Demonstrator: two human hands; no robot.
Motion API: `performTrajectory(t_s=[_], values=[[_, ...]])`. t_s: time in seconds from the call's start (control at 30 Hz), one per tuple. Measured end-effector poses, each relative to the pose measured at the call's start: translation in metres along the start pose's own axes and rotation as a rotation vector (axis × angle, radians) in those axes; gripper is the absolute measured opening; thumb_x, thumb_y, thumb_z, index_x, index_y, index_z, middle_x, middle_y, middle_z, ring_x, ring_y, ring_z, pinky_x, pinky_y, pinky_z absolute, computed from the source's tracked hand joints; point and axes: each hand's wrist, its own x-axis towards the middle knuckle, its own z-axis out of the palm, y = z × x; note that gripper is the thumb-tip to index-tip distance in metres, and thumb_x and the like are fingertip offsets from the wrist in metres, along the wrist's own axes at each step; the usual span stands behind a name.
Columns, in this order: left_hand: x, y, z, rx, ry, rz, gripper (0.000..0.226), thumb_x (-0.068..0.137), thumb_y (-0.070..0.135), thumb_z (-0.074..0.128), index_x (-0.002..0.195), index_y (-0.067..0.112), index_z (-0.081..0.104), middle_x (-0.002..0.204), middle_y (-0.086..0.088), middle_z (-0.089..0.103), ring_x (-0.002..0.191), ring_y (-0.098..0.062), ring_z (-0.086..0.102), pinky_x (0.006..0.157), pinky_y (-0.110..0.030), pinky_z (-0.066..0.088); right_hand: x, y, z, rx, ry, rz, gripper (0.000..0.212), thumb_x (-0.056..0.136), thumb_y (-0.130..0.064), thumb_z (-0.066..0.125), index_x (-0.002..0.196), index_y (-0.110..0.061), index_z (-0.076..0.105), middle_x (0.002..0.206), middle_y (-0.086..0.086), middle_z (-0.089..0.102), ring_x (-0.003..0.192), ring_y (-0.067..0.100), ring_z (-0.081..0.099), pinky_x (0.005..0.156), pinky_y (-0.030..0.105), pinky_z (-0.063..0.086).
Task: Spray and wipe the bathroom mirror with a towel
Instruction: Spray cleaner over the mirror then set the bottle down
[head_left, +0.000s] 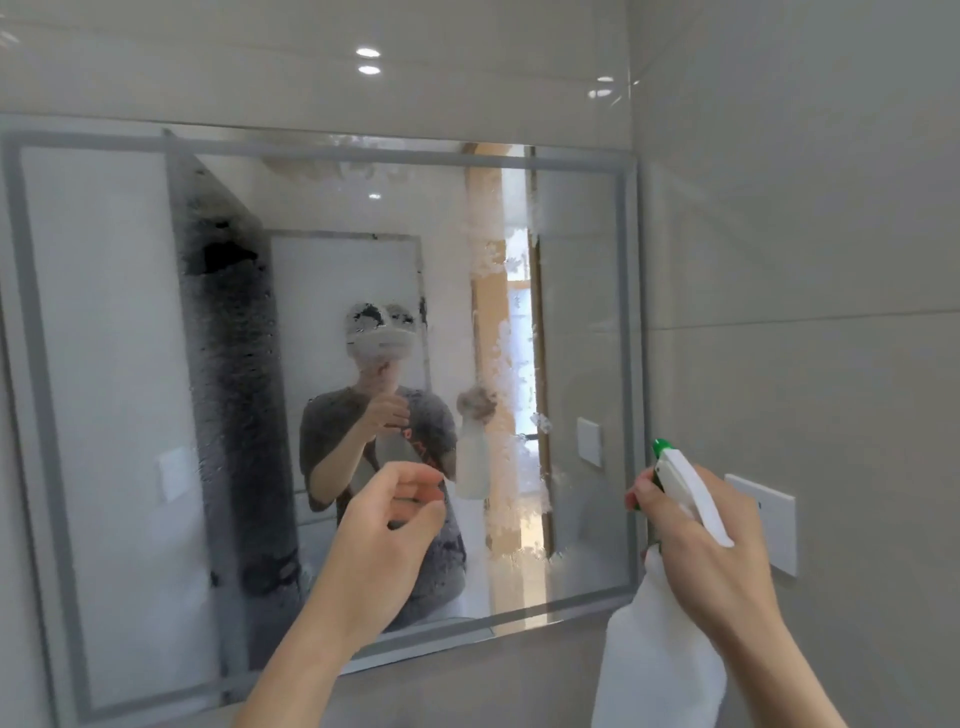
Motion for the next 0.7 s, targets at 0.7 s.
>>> performTrajectory(t_s=[0.7], values=[[-0.035, 0.004, -0.106, -0.007, 0.242, 0.062, 0.026, 0.068, 0.035, 0.069, 0.093, 0.041, 0.071, 0.102, 0.004, 0.074, 0.099, -0.016, 0.069, 0.091, -0.035, 0.05, -0.02, -0.053, 0.081, 0.266, -0.349, 0.068, 0.029, 0.095, -0.018, 0.066, 0.067, -0.009, 0.068, 0.071, 0.011, 0.07, 0.049, 0.026, 0.06, 0.057, 0.034, 0.049]])
